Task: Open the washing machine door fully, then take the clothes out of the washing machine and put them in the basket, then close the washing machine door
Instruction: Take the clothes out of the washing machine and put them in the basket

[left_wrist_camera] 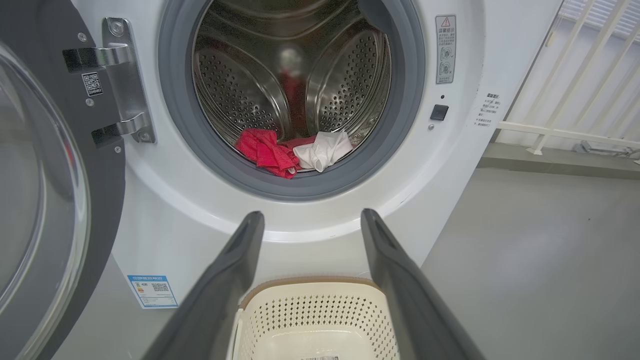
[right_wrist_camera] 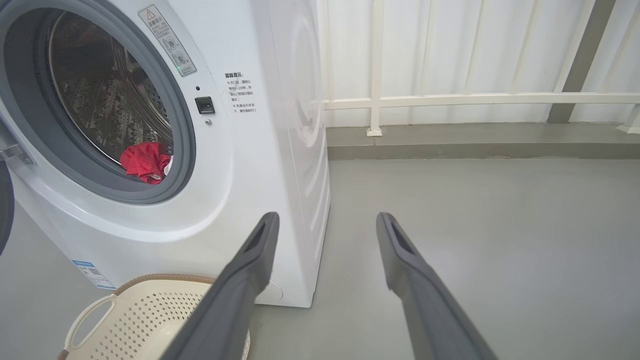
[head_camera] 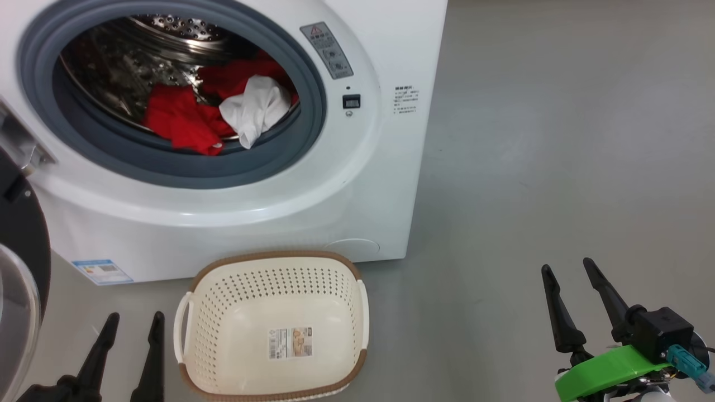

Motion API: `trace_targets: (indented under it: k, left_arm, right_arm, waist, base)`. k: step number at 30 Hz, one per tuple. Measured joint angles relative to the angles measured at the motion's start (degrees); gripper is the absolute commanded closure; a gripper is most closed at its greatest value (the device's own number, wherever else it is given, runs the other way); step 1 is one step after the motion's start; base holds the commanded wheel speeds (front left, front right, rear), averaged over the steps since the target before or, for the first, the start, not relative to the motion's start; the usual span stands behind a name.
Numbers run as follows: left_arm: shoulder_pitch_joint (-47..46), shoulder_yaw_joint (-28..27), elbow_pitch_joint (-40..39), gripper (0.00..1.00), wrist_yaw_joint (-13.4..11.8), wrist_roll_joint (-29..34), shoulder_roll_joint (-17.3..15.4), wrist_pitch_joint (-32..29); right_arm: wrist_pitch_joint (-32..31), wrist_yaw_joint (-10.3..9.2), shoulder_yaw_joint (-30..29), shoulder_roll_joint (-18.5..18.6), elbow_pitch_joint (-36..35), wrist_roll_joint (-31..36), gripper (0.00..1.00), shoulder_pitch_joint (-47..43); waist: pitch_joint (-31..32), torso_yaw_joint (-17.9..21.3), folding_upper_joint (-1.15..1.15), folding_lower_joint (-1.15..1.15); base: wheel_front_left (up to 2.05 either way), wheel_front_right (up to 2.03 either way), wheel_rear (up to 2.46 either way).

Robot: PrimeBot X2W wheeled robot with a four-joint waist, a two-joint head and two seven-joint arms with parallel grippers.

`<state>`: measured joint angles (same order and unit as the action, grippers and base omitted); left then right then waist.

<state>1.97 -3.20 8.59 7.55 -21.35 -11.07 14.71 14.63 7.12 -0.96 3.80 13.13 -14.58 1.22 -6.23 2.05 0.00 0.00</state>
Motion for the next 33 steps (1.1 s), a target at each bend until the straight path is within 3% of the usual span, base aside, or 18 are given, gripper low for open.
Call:
trace_targets:
  k: [11, 33]
  left_arm:
    - [-1.0, 0.5, -0.3, 0.0, 0.0, -1.0, -0.4, 0.0]
    - [-3.2, 2.4, 3.9, 0.0, 0.0, -0.3, -0.5, 0.0]
  right_arm:
    - [0.0, 0.0, 0.0, -0.1, -0.1, 0.0, 0.0, 0.2]
    - [0.0, 0.0, 0.2, -0.2, -0.2, 0.0, 0.0, 0.2]
  waist:
    - [-0.5, -0.1, 0.0, 0.0]
    - [-1.3, -0.4, 0.0, 0.0]
  base:
    - [0.9, -0.92, 0.02]
    - [0.01, -0.01, 0.0]
